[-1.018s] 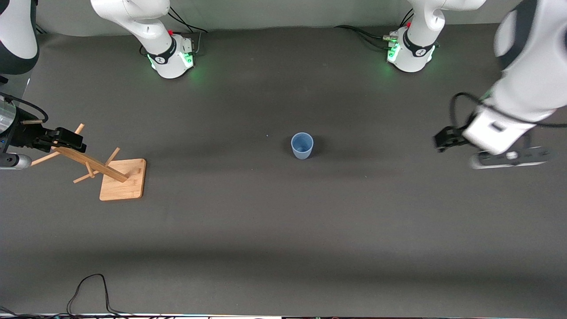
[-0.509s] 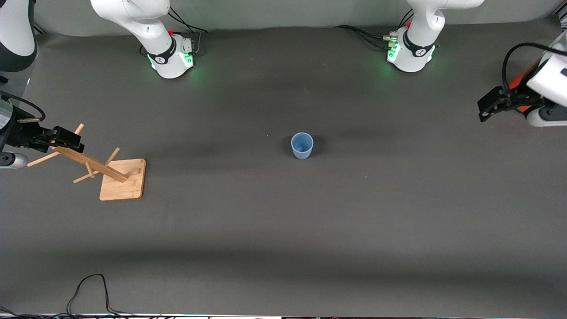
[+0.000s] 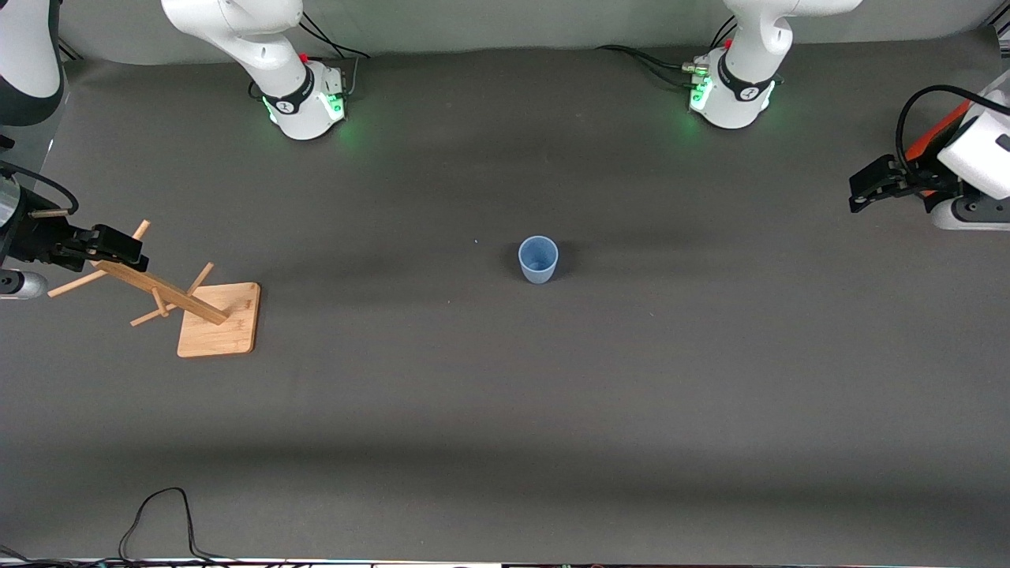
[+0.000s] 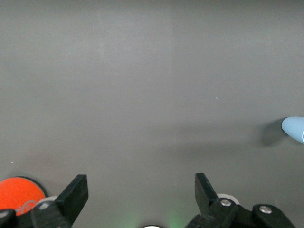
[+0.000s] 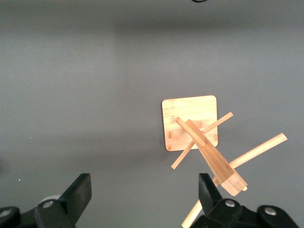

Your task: Rotate and upright cup with both arms

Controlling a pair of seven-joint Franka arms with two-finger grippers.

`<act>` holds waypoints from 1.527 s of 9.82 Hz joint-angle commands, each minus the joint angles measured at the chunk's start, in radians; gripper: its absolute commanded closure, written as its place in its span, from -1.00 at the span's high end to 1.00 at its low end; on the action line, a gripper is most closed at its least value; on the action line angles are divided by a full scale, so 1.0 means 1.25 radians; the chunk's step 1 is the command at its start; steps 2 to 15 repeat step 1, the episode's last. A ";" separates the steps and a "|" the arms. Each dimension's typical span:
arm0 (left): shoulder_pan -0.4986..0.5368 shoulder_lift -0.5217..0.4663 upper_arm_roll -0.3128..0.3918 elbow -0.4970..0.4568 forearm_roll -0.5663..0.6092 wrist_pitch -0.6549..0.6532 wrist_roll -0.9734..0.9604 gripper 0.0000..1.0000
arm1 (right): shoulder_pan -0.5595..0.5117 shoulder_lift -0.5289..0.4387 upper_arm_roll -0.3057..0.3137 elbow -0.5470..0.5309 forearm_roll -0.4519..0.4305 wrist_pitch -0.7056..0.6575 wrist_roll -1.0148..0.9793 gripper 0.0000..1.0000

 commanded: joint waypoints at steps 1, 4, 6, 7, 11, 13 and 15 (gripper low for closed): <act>0.006 -0.002 -0.002 0.000 -0.011 -0.010 0.017 1.00 | 0.001 -0.011 0.000 0.002 -0.001 -0.007 -0.018 1.00; 0.006 -0.002 -0.002 0.000 -0.011 -0.010 0.017 1.00 | 0.001 -0.011 0.000 0.002 -0.001 -0.007 -0.018 1.00; 0.006 -0.002 -0.002 0.000 -0.011 -0.010 0.017 1.00 | 0.001 -0.011 0.000 0.002 -0.001 -0.007 -0.018 1.00; 0.006 -0.002 -0.002 0.000 -0.011 -0.010 0.017 1.00 | 0.001 -0.011 0.000 0.002 -0.001 -0.007 -0.018 1.00; 0.006 -0.002 -0.002 0.000 -0.011 -0.010 0.017 1.00 | 0.001 -0.011 0.000 0.002 -0.001 -0.007 -0.018 1.00; 0.006 -0.002 -0.002 0.000 -0.011 -0.010 0.017 1.00 | 0.001 -0.011 0.000 0.002 -0.001 -0.007 -0.018 1.00; 0.006 -0.002 -0.002 0.000 -0.011 -0.010 0.017 1.00 | 0.001 -0.011 0.000 0.002 -0.001 -0.007 -0.018 1.00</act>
